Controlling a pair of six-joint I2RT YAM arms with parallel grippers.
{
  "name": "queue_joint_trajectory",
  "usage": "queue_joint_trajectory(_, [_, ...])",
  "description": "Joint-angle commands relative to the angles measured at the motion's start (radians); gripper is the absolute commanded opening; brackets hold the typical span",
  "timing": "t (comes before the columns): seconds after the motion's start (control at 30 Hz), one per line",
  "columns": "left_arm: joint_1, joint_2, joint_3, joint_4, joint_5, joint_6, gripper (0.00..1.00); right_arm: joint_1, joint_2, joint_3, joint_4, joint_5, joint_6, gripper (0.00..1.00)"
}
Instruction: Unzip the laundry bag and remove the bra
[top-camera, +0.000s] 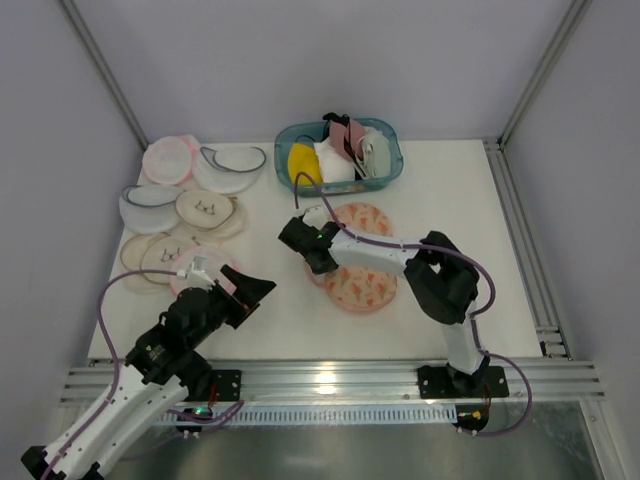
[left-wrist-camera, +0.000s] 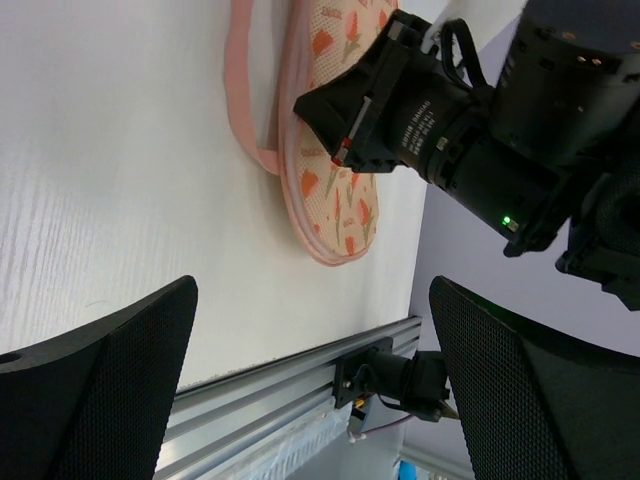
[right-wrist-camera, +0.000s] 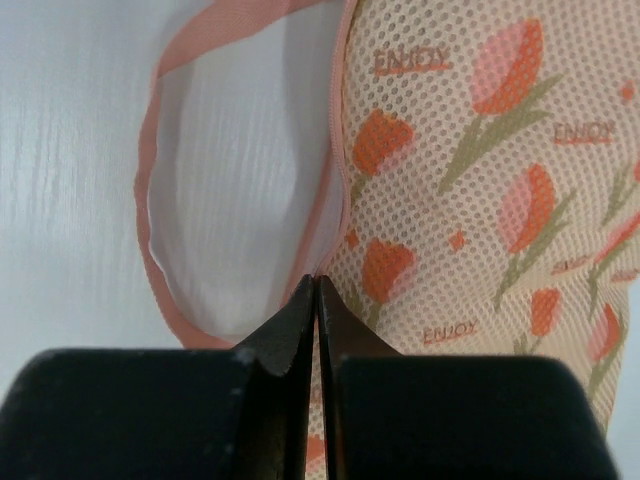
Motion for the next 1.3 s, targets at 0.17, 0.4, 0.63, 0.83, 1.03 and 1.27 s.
queue_joint_trajectory(0.17, [0.004,0.068,-0.009,0.075,0.012,-0.008,1.0,0.009,-0.355,-0.154,0.014,0.102,0.024,0.04])
queue_joint_trajectory(0.4, [0.002,0.186,0.002,0.17,0.05,-0.011,0.99,-0.003,-0.516,-0.22,-0.067,0.215,0.047,0.04])
queue_joint_trajectory(0.63, [0.002,0.298,0.025,0.25,0.102,-0.008,0.99,-0.219,-0.626,-0.315,-0.32,0.459,0.285,0.04])
queue_joint_trajectory(0.83, [0.002,0.399,0.068,0.296,0.134,0.02,0.99,-0.46,-0.787,-0.439,-0.232,0.472,0.271,0.04])
queue_joint_trajectory(1.03, [0.002,0.491,0.086,0.372,0.167,0.044,0.99,-0.514,-0.829,-0.455,-0.096,0.37,0.08,0.7])
queue_joint_trajectory(1.27, [0.002,0.574,0.092,0.435,0.214,0.052,0.99,-0.516,-1.018,-0.607,0.23,-0.121,-0.155,0.71])
